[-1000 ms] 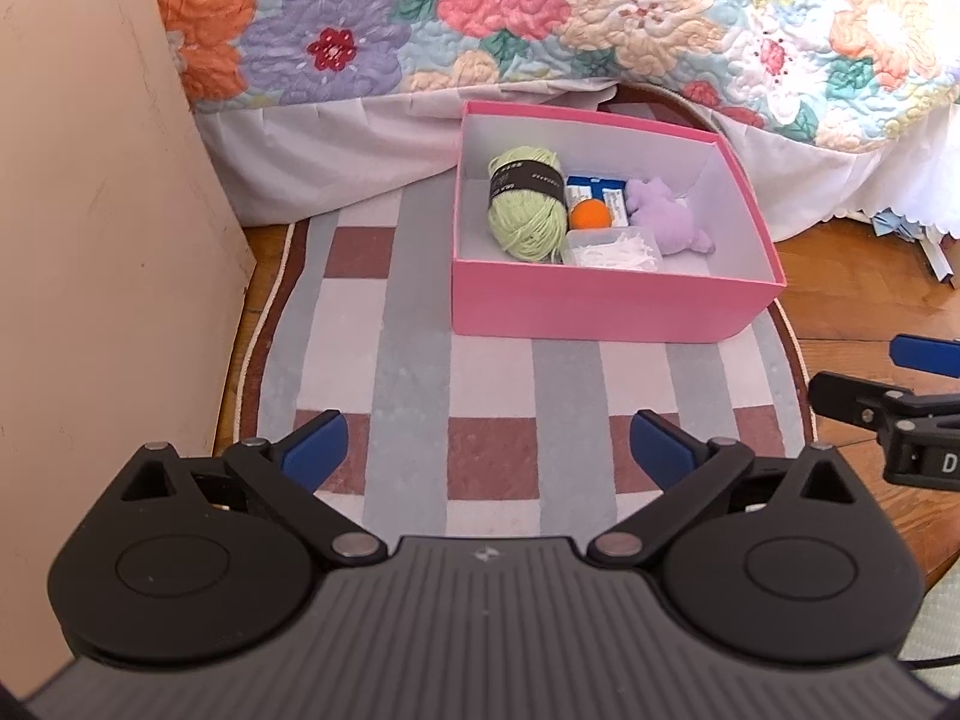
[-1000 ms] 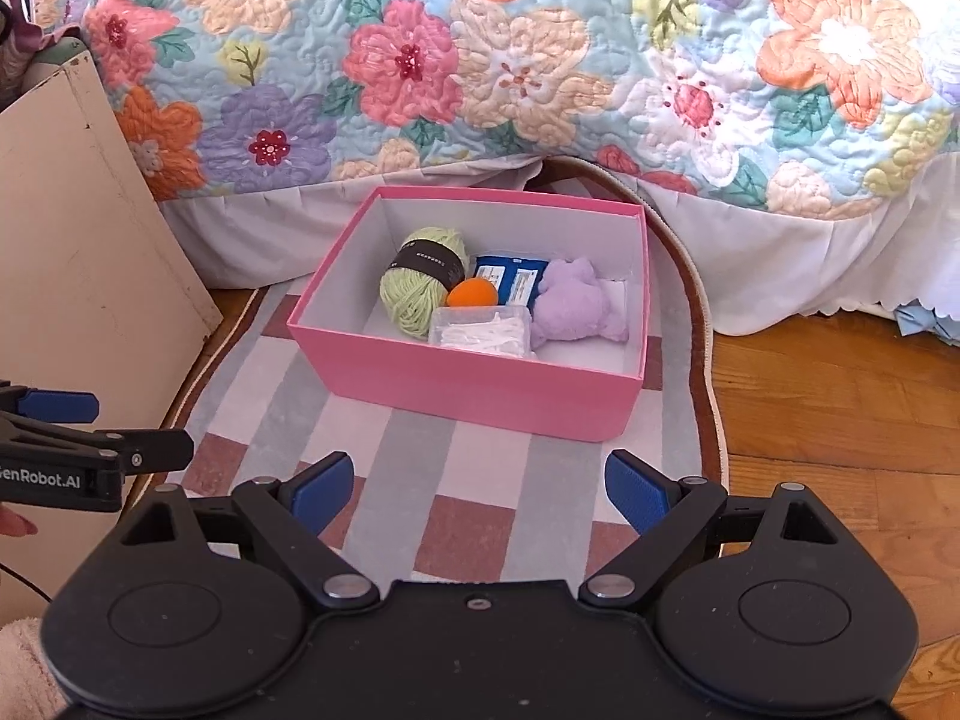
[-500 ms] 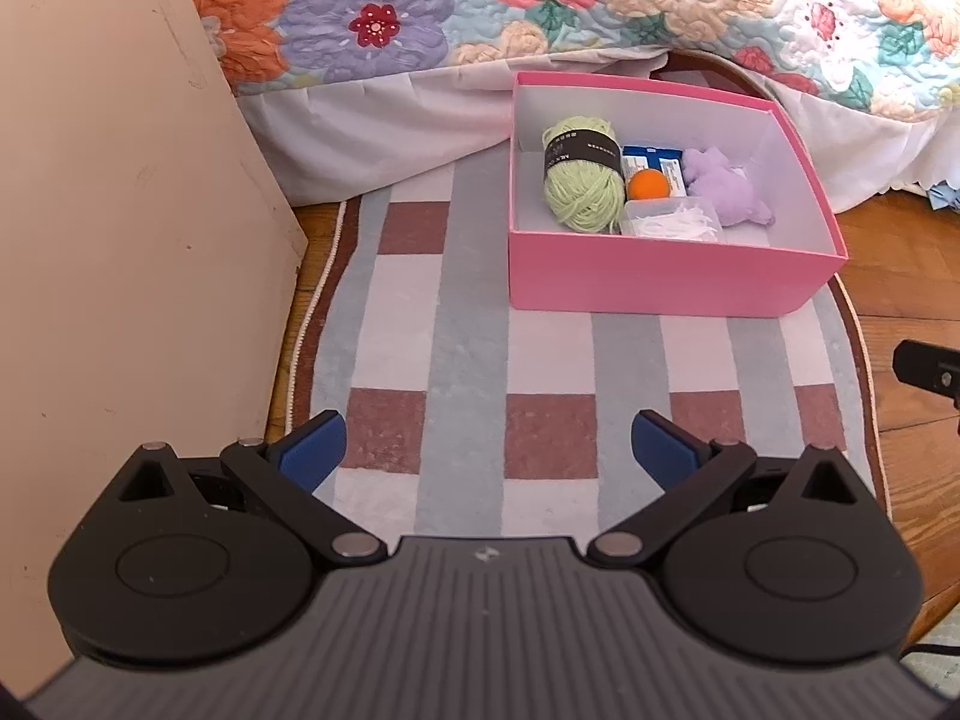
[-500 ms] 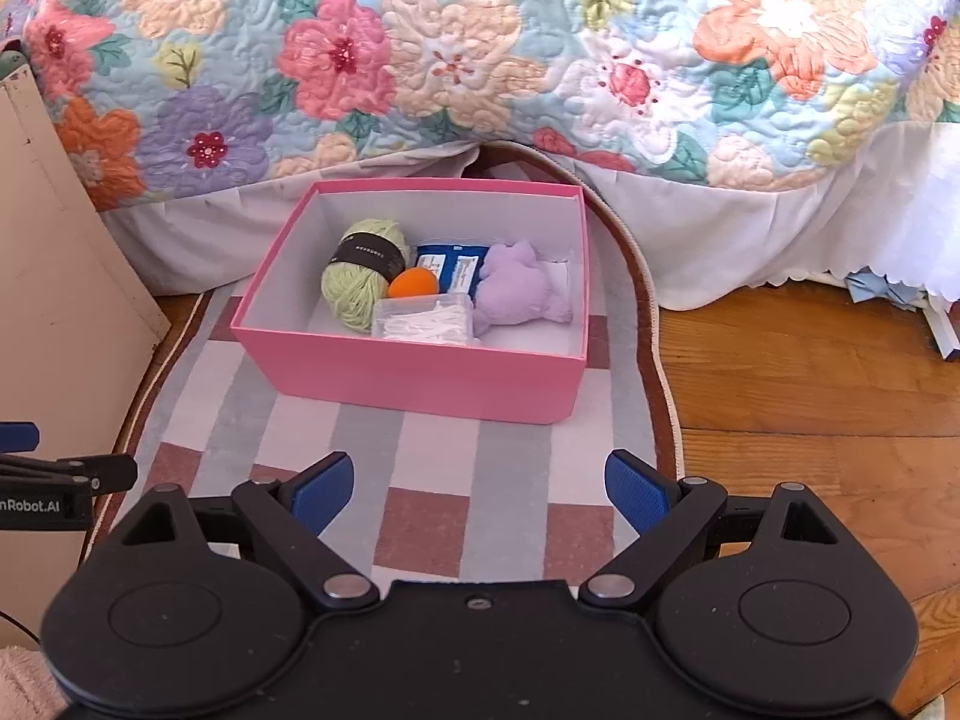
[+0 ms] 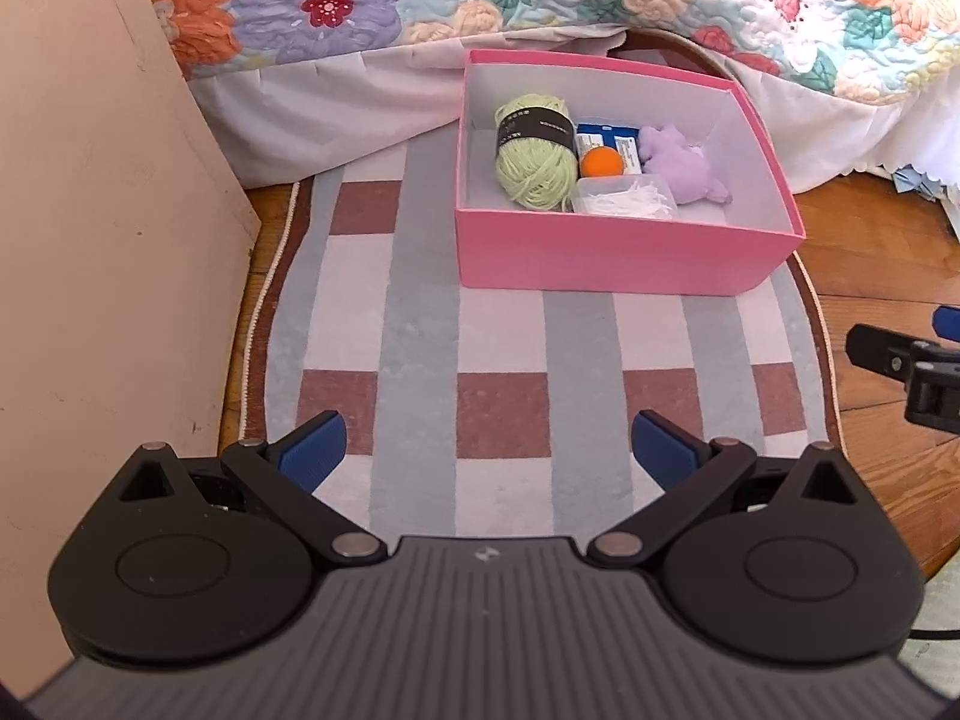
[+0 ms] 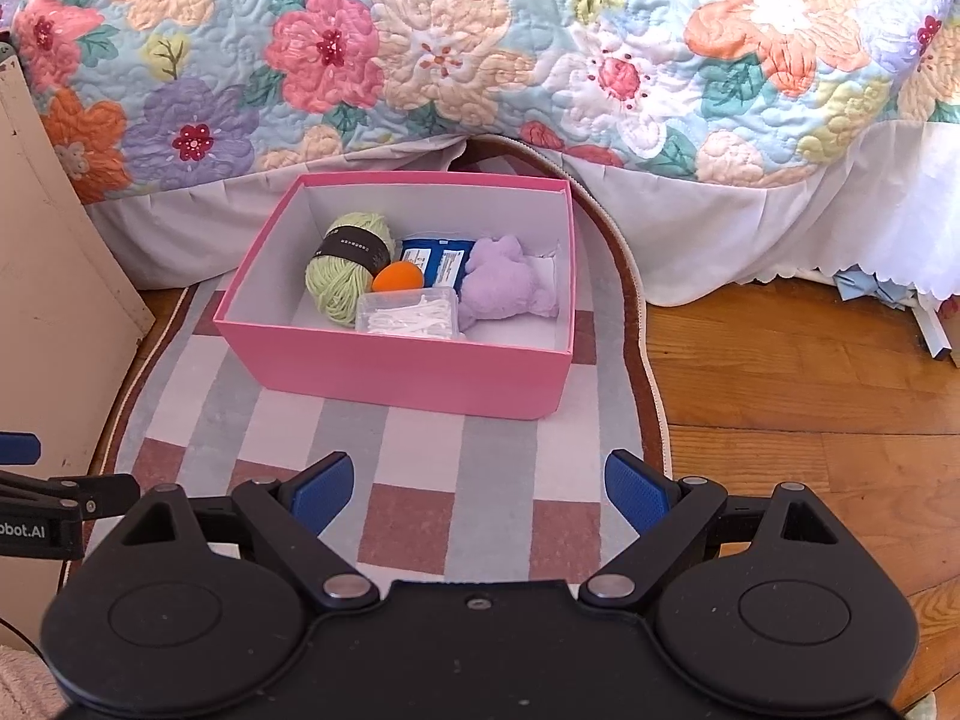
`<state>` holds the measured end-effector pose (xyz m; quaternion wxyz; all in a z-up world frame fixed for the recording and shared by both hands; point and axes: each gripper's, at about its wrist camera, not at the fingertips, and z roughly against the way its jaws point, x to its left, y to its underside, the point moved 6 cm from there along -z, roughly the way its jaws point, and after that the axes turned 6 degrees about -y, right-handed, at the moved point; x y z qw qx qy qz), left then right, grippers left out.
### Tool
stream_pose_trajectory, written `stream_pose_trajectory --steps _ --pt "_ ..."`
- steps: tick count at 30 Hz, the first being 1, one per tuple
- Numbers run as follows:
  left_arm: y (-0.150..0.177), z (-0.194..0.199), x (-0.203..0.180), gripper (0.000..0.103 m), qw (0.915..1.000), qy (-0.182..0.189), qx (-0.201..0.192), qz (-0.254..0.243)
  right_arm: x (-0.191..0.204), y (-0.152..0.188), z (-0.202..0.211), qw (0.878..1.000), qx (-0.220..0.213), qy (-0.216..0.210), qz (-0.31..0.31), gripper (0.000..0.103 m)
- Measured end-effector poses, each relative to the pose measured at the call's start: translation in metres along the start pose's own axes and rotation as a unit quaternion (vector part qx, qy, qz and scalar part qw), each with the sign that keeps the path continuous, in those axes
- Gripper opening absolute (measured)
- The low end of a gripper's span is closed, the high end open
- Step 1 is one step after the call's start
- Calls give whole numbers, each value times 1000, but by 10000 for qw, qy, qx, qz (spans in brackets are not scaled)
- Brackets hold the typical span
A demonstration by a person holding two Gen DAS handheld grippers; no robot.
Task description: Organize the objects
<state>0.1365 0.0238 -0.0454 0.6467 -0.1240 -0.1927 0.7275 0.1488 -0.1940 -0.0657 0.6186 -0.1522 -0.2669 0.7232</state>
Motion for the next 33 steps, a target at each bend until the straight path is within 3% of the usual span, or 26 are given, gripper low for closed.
stream_pose_trajectory --steps 33 --pt "0 -7 13 103 9999 -136 53 90 -4 0 -4 9998 138 66 139 93"
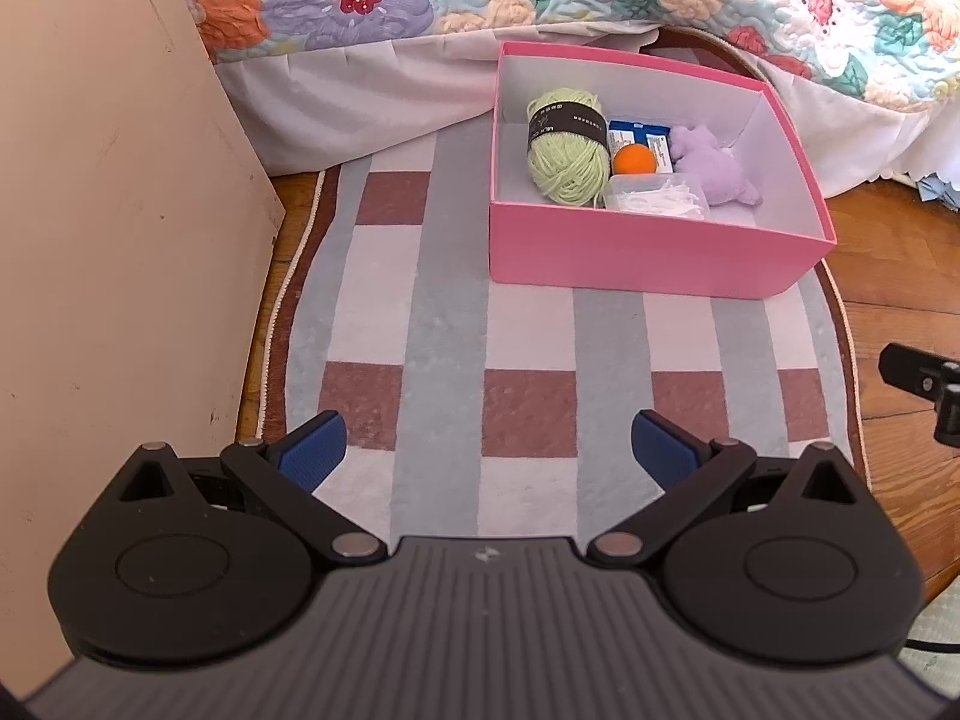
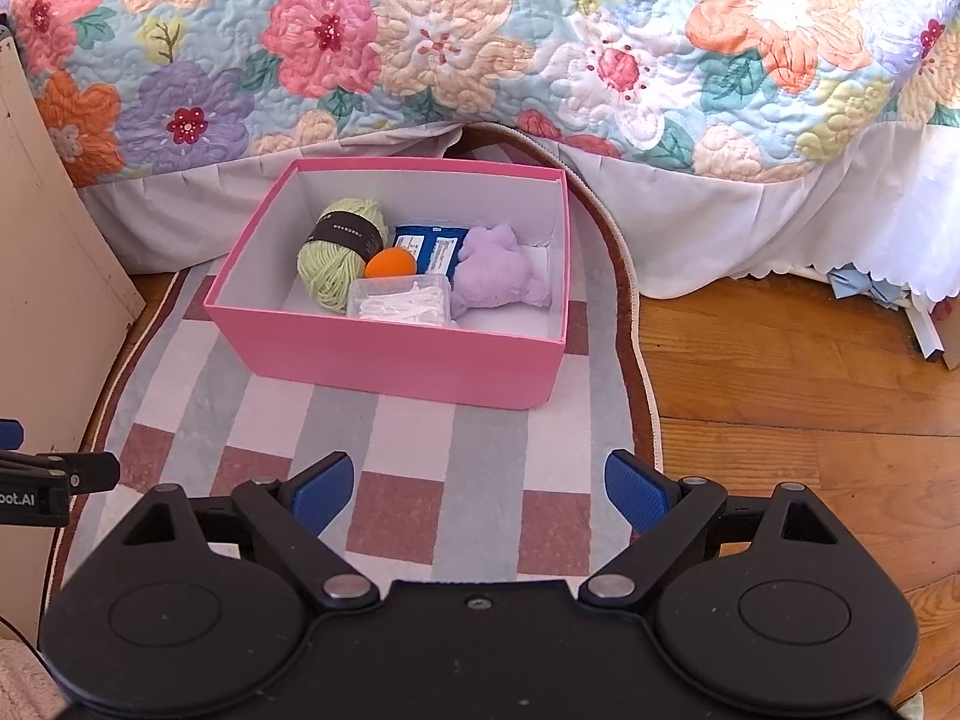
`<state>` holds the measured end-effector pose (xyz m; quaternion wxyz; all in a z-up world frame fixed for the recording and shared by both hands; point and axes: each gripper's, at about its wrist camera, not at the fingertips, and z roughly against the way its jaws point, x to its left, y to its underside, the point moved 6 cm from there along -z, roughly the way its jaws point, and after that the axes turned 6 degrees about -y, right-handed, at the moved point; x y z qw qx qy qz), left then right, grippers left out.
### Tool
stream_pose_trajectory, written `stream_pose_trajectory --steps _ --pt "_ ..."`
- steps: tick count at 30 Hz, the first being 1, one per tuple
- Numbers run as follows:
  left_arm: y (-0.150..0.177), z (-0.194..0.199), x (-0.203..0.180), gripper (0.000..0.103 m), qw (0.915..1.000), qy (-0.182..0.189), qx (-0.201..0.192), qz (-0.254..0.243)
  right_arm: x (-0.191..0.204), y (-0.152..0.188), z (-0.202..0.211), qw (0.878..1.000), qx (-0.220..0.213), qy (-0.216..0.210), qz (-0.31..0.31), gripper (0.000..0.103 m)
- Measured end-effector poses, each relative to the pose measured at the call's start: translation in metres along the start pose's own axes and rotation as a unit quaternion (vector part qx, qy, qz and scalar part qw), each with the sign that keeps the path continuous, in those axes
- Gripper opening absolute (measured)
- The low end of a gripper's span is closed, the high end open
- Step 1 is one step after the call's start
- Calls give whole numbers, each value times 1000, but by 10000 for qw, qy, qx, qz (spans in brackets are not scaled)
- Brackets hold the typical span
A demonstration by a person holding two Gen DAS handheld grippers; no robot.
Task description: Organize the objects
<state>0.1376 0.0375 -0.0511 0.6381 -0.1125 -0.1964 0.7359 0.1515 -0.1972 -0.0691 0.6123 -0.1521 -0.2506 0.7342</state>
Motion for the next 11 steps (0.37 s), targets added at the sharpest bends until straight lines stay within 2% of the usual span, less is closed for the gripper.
stream_pose_trajectory --steps 11 --pt "0 0 0 103 9999 -32 -33 -97 -1 0 0 10000 8 55 47 93"
